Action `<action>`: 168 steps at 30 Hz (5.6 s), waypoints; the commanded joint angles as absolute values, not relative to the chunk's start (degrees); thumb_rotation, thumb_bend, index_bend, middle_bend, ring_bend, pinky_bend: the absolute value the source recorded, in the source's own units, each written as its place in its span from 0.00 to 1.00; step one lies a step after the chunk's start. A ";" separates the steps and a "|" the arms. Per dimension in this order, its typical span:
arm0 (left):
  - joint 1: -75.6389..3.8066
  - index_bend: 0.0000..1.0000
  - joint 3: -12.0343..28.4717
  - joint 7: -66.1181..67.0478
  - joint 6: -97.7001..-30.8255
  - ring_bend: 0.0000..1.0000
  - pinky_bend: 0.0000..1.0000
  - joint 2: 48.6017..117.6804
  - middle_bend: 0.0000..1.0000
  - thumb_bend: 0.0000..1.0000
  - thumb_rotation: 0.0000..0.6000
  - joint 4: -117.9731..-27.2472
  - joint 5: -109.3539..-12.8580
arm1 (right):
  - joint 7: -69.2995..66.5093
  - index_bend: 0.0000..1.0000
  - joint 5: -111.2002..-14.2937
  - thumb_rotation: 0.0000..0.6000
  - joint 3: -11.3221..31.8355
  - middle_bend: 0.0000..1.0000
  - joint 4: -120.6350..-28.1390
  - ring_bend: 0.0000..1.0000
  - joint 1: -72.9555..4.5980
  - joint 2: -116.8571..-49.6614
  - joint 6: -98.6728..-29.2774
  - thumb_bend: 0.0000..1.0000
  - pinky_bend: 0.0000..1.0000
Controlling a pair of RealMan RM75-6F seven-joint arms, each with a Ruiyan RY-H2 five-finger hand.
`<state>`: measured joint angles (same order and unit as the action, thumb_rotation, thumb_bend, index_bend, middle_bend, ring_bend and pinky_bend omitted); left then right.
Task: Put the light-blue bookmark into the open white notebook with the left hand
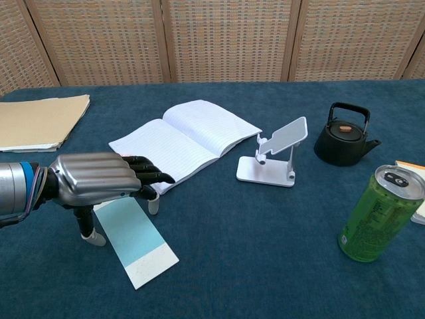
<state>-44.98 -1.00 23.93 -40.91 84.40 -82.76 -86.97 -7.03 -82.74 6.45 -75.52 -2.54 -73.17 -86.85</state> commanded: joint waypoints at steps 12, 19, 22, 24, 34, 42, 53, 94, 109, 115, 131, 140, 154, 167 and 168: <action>-45.53 0.38 -1.82 24.25 -41.11 0.00 0.00 85.76 0.00 0.07 1.00 -81.55 -86.28 | -6.92 0.05 -82.51 1.00 6.48 0.00 -75.35 0.00 -2.58 -73.31 -86.54 0.09 0.00; -45.78 0.46 -2.18 24.24 -40.91 0.00 0.00 85.63 0.00 0.08 1.00 -81.59 -85.78 | -6.80 0.05 -82.53 1.00 6.47 0.00 -75.34 0.00 -2.60 -73.35 -86.50 0.09 0.00; -45.80 0.47 -2.32 24.21 -41.10 0.00 0.00 85.58 0.00 0.10 1.00 -81.72 -85.67 | -6.75 0.05 -82.56 1.00 6.48 0.00 -75.39 0.00 -2.60 -73.34 -86.54 0.09 0.00; -45.85 0.49 -2.47 24.26 -41.24 0.00 0.00 85.46 0.00 0.13 1.00 -81.90 -85.73 | -6.71 0.05 -82.61 1.00 6.44 0.00 -75.43 0.00 -2.60 -73.35 -86.55 0.09 0.00; -45.85 0.55 -3.00 23.94 -42.12 0.00 0.00 85.34 0.00 0.23 1.00 -82.28 -85.90 | -6.78 0.05 -82.75 1.00 6.48 0.00 -75.63 0.00 -2.53 -73.23 -86.82 0.09 0.00; -45.67 0.56 -3.30 23.79 -43.40 0.00 0.00 85.02 0.00 0.23 1.00 -82.73 -86.38 | -6.80 0.05 -82.90 1.00 6.46 0.00 -75.87 0.00 -2.47 -73.09 -87.02 0.09 0.00; -45.87 0.56 -3.01 24.12 -44.53 0.00 0.00 84.11 0.00 0.23 1.00 -83.98 -86.62 | -6.93 0.05 -82.89 1.00 6.53 0.00 -76.06 0.00 -2.39 -72.93 -87.18 0.09 0.00; -54.55 0.53 8.09 24.44 -41.35 0.00 0.00 83.63 0.00 0.23 1.00 -71.95 -74.81 | -8.11 0.05 -81.88 1.00 6.47 0.00 -74.69 0.00 -2.83 -73.38 -85.08 0.09 0.00; -56.75 0.54 9.30 19.25 -40.53 0.00 0.00 86.25 0.00 0.23 1.00 -63.49 -73.44 | -8.06 0.05 -81.51 1.00 6.34 0.00 -73.65 0.00 -3.15 -74.00 -84.03 0.09 0.00; -58.16 0.53 9.49 18.20 -39.57 0.00 0.00 87.63 0.00 0.23 1.00 -61.02 -73.44 | -8.24 0.05 -81.16 1.00 6.41 0.00 -73.30 0.00 -3.18 -74.09 -83.69 0.09 0.00; -61.77 0.53 10.45 14.84 -38.16 0.00 0.00 91.22 0.00 0.23 1.00 -53.82 -73.86 | -9.13 0.05 -80.14 1.00 6.66 0.00 -72.08 0.00 -3.36 -74.42 -82.44 0.09 0.00; -62.92 0.52 9.11 14.49 -35.43 0.00 0.00 93.01 0.00 0.23 1.00 -54.05 -73.83 | -9.34 0.05 -80.11 1.00 6.61 0.00 -71.98 0.00 -3.37 -74.44 -82.23 0.09 0.00; -64.66 0.52 7.25 16.41 -31.61 0.00 0.00 98.82 0.00 0.23 1.00 -49.13 -72.86 | -9.35 0.05 -79.84 1.00 6.63 0.00 -71.81 0.00 -3.34 -74.48 -81.98 0.09 0.00; -65.63 0.52 6.73 13.49 -28.73 0.00 0.00 103.18 0.00 0.23 1.00 -41.23 -73.17 | -9.35 0.05 -79.55 1.00 6.50 0.00 -70.83 0.00 -3.58 -75.03 -81.02 0.09 0.00; -65.74 0.52 6.71 13.08 -28.55 0.00 0.00 103.58 0.00 0.23 1.00 -40.59 -73.31 | -9.38 0.05 -79.53 1.00 6.51 0.00 -70.78 0.00 -3.58 -75.06 -81.00 0.09 0.00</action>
<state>-65.55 6.78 13.59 -28.90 103.07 -41.23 -73.11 -9.37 -79.54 6.50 -70.78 -3.58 -75.05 -81.01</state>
